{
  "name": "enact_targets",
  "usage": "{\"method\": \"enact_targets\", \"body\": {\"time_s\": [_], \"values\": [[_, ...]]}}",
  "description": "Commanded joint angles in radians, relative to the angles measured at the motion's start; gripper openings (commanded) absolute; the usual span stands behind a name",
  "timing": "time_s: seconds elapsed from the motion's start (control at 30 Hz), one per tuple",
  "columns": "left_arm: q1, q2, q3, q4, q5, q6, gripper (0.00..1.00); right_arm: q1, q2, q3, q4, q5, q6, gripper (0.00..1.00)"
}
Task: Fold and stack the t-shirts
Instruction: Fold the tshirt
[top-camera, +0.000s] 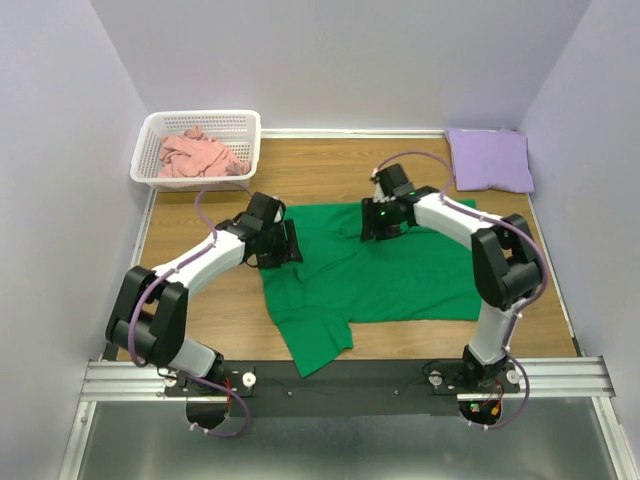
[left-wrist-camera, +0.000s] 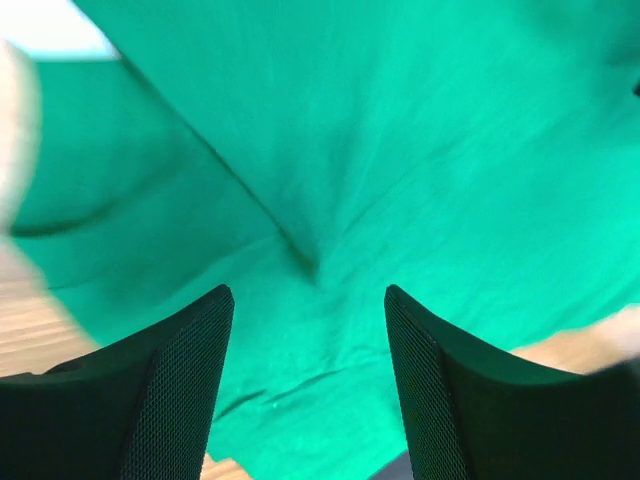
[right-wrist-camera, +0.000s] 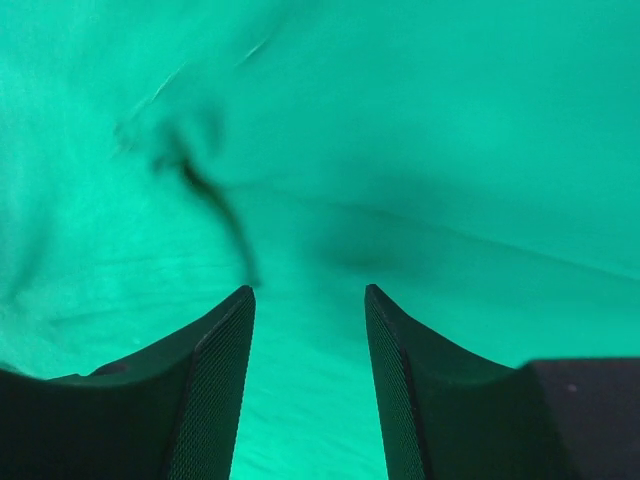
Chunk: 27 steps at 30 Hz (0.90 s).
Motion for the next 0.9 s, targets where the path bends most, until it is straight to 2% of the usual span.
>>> {"method": "enact_targets", "body": {"time_s": [0.0,0.07,0.17,0.3,0.5,0.87], "values": [[0.034,-0.087,0.113,-0.043,-0.210,0.010,0.71,-0.146,-0.106,0.036,-0.034,0.120,-0.028,0.57],[0.050,-0.071,0.160,-0.041,-0.291,0.012,0.70,-0.212,-0.121,0.033,-0.034,0.135,-0.020,0.57],[0.071,0.009,0.231,-0.006,-0.342,0.023,0.58,-0.357,-0.120,0.033,-0.029,0.132,0.005,0.56],[0.083,0.184,0.334,0.023,-0.420,0.033,0.50,-0.537,-0.082,0.045,0.003,0.110,0.064,0.54],[0.126,0.382,0.456,0.025,-0.432,0.053,0.46,-0.637,-0.008,0.054,0.060,0.102,0.110,0.53],[0.200,0.598,0.602,0.014,-0.394,0.076,0.42,-0.730,0.149,0.051,0.179,0.112,0.152,0.49]]}}
